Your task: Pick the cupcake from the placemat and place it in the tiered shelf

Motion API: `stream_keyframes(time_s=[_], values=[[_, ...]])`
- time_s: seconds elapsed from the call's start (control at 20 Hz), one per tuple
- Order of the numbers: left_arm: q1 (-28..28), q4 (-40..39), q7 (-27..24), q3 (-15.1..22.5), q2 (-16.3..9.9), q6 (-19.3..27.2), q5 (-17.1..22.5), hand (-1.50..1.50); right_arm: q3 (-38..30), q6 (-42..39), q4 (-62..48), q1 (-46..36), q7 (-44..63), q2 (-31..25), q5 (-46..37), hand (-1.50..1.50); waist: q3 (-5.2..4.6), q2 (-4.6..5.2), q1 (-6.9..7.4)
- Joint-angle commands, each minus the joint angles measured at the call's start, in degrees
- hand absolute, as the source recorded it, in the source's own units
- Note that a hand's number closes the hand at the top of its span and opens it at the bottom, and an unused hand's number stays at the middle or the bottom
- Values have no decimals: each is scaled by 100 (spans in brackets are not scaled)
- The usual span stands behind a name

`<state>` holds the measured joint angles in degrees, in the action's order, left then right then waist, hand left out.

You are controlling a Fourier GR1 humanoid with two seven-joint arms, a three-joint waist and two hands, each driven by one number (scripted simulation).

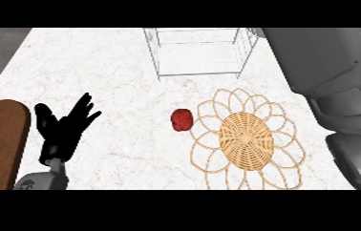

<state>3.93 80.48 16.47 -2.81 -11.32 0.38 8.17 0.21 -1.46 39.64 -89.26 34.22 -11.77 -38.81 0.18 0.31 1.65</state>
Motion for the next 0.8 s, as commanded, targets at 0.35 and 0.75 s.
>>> stream_keyframes(time_s=[0.35,0.75], values=[[230,-281,325,-27,68,137,-90,0,-335,687,-1180,-355,-1042,136,-56,150,-24,33,30],[-346,36,102,79,43,-51,-143,0,-172,491,-1648,-340,-1464,-115,-355,150,-24,18,34]])
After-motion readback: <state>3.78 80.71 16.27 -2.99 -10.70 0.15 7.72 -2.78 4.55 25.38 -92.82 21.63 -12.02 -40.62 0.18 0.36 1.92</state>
